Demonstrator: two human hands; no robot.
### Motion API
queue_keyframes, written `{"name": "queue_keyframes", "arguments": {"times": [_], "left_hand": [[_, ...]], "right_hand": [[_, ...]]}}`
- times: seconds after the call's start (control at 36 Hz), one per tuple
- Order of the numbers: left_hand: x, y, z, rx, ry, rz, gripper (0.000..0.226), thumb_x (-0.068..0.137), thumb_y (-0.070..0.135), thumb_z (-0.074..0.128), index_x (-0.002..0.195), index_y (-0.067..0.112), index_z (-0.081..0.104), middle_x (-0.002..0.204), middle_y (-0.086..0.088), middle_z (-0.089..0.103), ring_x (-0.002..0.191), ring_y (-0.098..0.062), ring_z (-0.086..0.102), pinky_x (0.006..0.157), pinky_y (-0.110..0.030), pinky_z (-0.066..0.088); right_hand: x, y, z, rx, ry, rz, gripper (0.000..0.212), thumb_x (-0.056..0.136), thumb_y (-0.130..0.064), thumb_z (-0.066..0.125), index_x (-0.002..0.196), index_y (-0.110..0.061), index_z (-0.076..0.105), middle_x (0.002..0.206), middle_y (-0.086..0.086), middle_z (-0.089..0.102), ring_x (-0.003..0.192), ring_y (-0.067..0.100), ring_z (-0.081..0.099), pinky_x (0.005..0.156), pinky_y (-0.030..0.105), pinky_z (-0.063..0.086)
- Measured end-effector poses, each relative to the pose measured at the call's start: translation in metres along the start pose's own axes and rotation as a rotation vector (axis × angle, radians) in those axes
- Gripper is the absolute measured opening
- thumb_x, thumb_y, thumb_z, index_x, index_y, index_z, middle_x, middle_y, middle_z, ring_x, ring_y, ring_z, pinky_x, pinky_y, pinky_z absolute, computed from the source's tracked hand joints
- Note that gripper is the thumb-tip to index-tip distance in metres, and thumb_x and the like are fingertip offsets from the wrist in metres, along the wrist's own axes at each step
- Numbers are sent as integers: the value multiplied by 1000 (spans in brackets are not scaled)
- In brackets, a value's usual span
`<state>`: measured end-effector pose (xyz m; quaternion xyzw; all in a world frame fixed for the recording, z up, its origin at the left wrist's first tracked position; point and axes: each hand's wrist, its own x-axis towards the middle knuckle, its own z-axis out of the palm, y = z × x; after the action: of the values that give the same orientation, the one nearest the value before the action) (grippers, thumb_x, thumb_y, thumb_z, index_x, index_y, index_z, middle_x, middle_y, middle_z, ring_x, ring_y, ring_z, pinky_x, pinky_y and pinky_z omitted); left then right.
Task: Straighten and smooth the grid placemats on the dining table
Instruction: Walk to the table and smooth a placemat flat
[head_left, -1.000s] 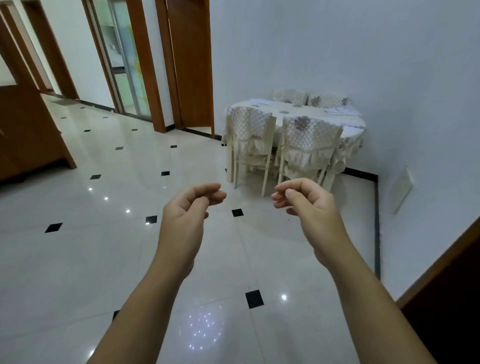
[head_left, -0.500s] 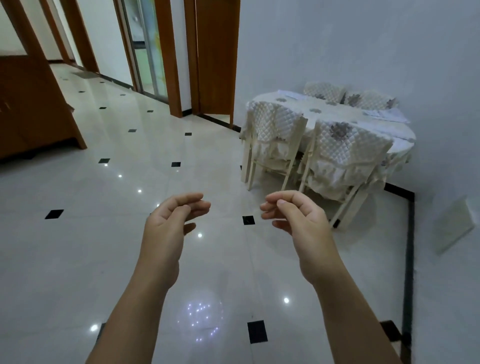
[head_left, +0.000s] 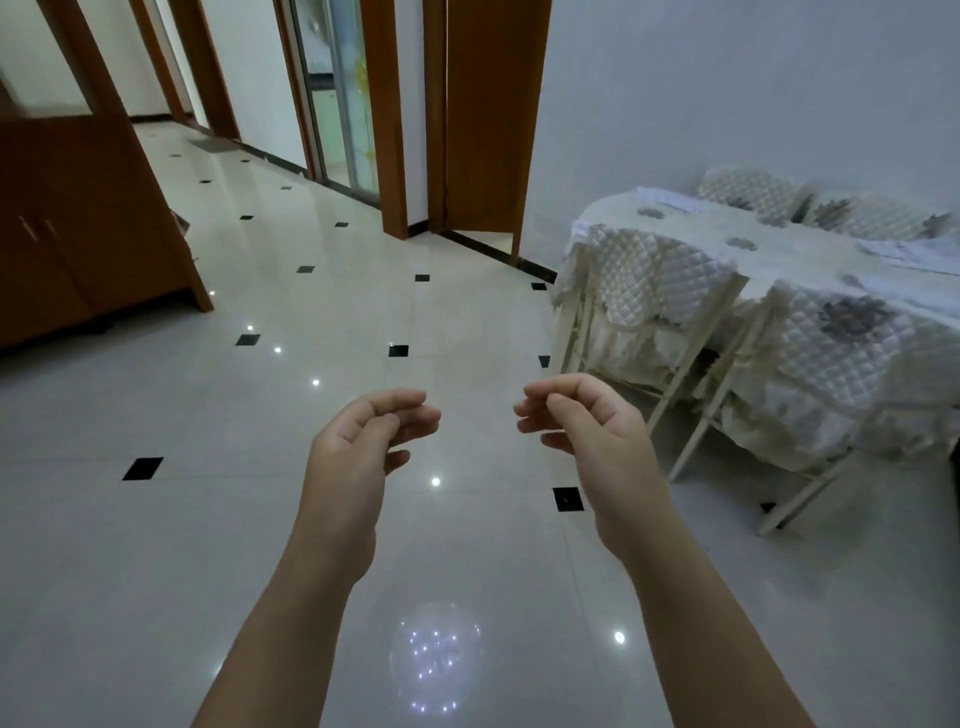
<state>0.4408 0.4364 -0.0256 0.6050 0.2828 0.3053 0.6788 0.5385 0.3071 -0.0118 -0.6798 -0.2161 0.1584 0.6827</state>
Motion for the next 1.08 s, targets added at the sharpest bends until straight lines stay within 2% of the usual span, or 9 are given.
{"name": "queue_keyframes", "arguments": {"times": [0.11,0.28,0.56,0.72,0.97,1.08], "left_hand": [[59,-2,4,13,-26,-13,36,93,1,36,85,21,64,70,10,71,74,-1,68,76,-27,44],[134,-18,19,17,-69,-91,36,93,1,36,84,21,64,71,9,72,76,-3,68,75,-27,44],[302,-25,69,97,-75,-38,35,93,1,37,84,21,64,70,10,71,75,-1,68,76,-26,45],[414,-15,118,90,-64,-39,34,94,2,36,87,19,65,73,8,72,76,-3,68,82,-31,45],[547,-18,177,79,-58,-67,36,92,2,37,82,22,65,71,9,72,75,-4,68,74,-26,44],[601,-30,203,47,-60,-123,34,91,1,39,81,21,65,71,7,72,77,-7,69,74,-26,45]], "right_hand": [[49,11,18,0,59,33,29,93,-3,42,81,-19,63,73,-6,69,69,5,64,70,21,47],[128,28,31,24,143,81,30,93,-2,41,79,-18,63,69,-7,69,64,2,64,70,23,47],[311,47,34,186,108,85,32,94,-2,40,79,-17,64,69,-5,69,68,10,64,71,26,47],[438,38,19,182,126,24,32,94,-3,40,78,-18,64,69,-5,69,69,10,64,72,26,47],[577,60,17,207,88,102,33,92,-1,39,77,-18,63,66,-7,69,64,7,63,68,23,45],[630,73,5,220,139,130,34,92,-1,40,75,-18,64,66,-5,69,64,9,62,66,23,44]]}}
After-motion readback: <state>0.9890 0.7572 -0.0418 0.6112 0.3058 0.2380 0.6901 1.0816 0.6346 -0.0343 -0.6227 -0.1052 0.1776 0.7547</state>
